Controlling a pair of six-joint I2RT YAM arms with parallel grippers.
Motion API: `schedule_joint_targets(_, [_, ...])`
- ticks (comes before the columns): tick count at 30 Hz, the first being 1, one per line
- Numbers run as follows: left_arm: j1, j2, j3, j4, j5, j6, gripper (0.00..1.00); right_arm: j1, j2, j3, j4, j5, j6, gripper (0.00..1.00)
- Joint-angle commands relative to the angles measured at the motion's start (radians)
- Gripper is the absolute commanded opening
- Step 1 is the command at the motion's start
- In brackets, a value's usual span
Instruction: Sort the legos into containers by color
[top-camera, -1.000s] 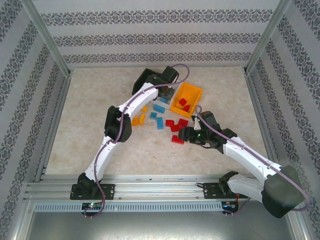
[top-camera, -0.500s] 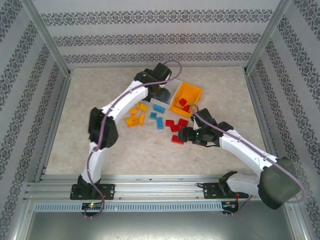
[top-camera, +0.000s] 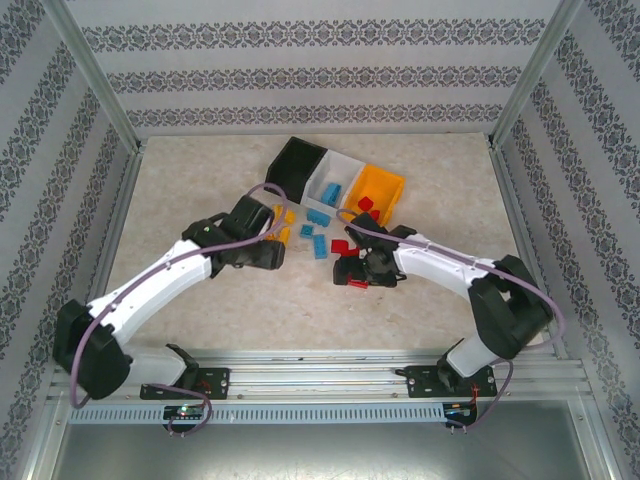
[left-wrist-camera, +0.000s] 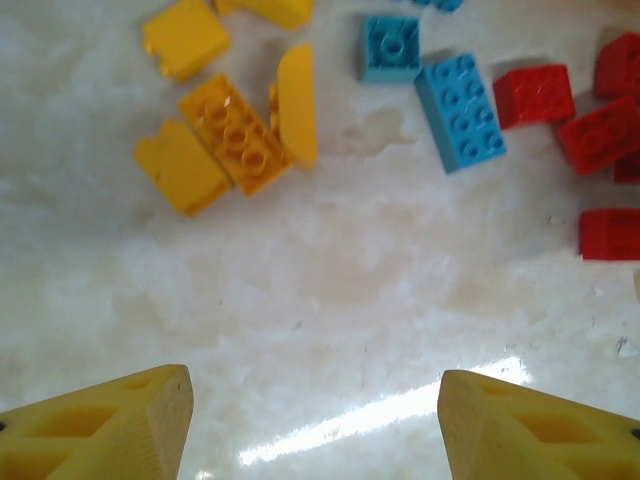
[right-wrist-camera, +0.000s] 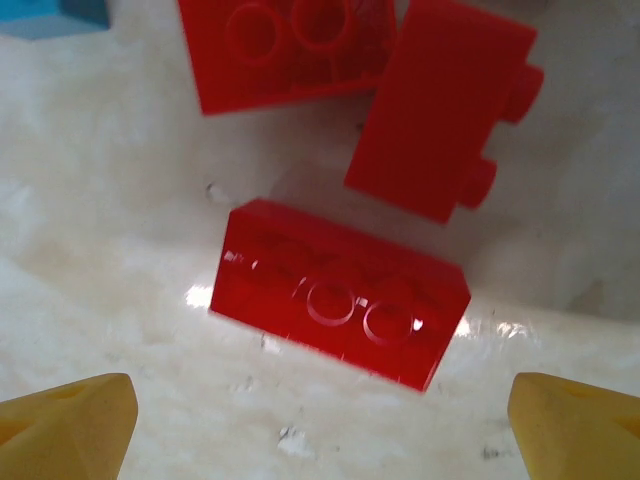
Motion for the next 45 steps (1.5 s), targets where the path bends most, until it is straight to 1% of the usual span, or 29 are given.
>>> schedule_joint_targets(1, [0.007, -0.080, -0.055, 0.059, 0.017, -0.067, 0.67, 0.007, 0.056, 0.049, -0.014, 0.077, 0.026, 0.96])
schedule_joint_targets(7, [0.007, -0.126, -0.113, 0.048, 0.015, -0.069, 0.70, 0.008, 0.135, 0.077, -0.004, 0.094, 0.045, 0.94])
schedule_joint_targets(10, [0.007, -0.139, -0.131, 0.059, 0.024, -0.077, 0.70, 0.010, 0.155, 0.070, 0.016, 0.091, 0.054, 0.89])
schedule_joint_targets(12, [0.007, -0.144, -0.141, 0.066, 0.026, -0.080, 0.71, 0.011, 0.162, 0.062, 0.029, 0.093, 0.058, 0.85])
schedule_joint_targets(16, [0.007, -0.146, -0.146, 0.064, 0.028, -0.078, 0.71, 0.011, 0.161, 0.050, 0.047, 0.108, 0.065, 0.74])
schedule_joint_targets(24, [0.007, -0.153, -0.159, 0.074, 0.035, -0.082, 0.72, 0.013, 0.077, 0.005, 0.054, 0.132, 0.075, 0.55])
schedule_joint_targets(28, [0.007, -0.154, -0.164, 0.078, 0.043, -0.085, 0.73, 0.019, -0.010, -0.010, 0.021, 0.133, 0.084, 0.55])
schedule_joint_targets(31, [0.007, -0.158, -0.168, 0.082, 0.047, -0.089, 0.73, 0.020, -0.104, 0.001, -0.020, 0.130, 0.084, 0.55])
schedule_joint_targets(34, [0.007, -0.156, -0.174, 0.092, 0.052, -0.094, 0.73, 0.005, -0.183, 0.073, -0.094, 0.160, 0.051, 0.56])
schedule_joint_targets(36, [0.007, -0.157, -0.180, 0.101, 0.061, -0.100, 0.74, -0.028, -0.202, 0.134, -0.132, 0.161, 0.017, 0.57])
schedule_joint_targets(39, [0.008, -0.158, -0.190, 0.115, 0.069, -0.108, 0.74, -0.111, -0.189, 0.234, -0.159, 0.139, -0.044, 0.57])
schedule_joint_targets(42, [0.008, -0.161, -0.196, 0.113, 0.067, -0.112, 0.74, -0.187, -0.139, 0.349, -0.181, 0.111, -0.099, 0.57])
schedule_joint_targets(45, [0.008, -0.165, -0.197, 0.104, 0.061, -0.111, 0.74, -0.238, -0.067, 0.465, -0.188, 0.078, -0.142, 0.58])
